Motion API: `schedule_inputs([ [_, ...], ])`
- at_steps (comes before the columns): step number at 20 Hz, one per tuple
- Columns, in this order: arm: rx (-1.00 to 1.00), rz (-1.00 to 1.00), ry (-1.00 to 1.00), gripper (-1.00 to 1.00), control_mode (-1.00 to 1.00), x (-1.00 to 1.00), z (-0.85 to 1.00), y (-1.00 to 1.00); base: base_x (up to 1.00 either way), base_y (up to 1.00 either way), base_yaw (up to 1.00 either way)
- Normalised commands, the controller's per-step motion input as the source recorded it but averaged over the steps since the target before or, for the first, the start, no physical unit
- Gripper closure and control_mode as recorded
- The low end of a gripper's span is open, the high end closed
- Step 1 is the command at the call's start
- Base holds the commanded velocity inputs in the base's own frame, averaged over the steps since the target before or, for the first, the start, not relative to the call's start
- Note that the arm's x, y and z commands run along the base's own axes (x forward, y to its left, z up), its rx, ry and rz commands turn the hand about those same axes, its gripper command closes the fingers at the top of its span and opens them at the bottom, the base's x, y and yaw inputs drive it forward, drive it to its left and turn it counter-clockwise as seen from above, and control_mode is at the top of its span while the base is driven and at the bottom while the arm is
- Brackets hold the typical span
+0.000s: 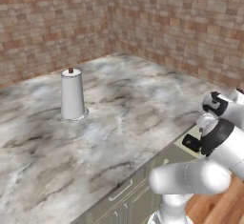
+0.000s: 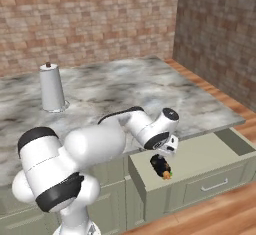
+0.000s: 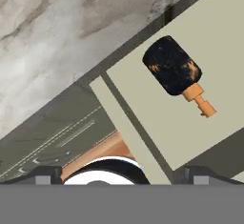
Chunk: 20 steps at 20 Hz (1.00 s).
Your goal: Restock the sink supplies by placing the sponge and soap dispenser on the counter and next to the sink. Make sure the soap dispenser is upright.
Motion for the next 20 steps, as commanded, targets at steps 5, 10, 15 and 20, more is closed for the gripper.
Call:
schedule_inputs([
  [5, 0.05, 0.0, 0.0, -1.0, -1.0, 0.11, -0.38, -0.44, 0.0, 0.0, 0.0],
  [10, 0.0, 0.0, 0.01, -1.0, -1.0, 0.24, -0.32, -0.11, 0.0, 0.0, 0.0],
  [15, 0.0, 0.0, 0.06, -1.0, -1.0, 0.27, -0.53, 0.0, 0.0, 0.0, 0.0],
  [20, 0.0, 0.0, 0.08, -1.0, -1.0, 0.22, -0.52, 0.0, 0.0, 0.0, 0.0],
])
